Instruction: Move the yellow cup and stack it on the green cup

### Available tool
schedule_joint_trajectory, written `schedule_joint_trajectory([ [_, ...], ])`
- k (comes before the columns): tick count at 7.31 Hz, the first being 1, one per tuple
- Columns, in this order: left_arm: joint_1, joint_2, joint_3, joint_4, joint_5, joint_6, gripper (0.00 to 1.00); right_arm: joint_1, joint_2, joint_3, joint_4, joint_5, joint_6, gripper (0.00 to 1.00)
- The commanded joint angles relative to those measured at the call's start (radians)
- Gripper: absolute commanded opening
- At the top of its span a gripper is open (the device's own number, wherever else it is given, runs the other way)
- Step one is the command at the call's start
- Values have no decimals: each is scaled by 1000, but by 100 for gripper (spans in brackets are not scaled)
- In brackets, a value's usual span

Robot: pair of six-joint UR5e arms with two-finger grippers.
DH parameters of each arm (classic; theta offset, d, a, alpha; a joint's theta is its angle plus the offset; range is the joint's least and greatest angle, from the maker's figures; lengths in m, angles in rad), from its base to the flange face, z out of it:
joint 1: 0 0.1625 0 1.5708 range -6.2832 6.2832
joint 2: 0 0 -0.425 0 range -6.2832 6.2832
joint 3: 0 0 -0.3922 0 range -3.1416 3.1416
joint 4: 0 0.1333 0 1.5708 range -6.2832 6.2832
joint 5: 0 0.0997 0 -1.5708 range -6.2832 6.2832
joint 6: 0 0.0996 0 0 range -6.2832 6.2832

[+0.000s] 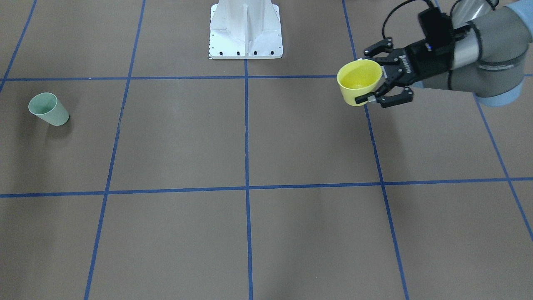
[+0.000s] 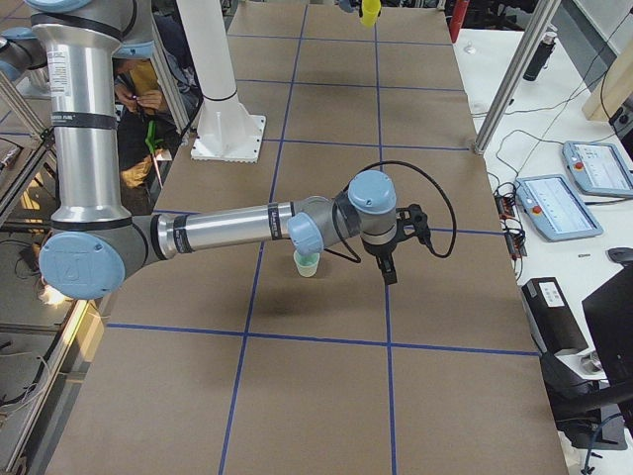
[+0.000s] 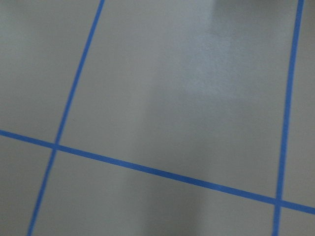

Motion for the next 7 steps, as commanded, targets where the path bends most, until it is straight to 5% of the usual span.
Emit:
schedule_joint_trajectory([
  [1,173,-81,38,-8,163,7,18,-117,151,12,-5,1,254,100],
  [7,259,-186,152,-14,274,84,18,-412,432,95,-8,-88,776,100],
])
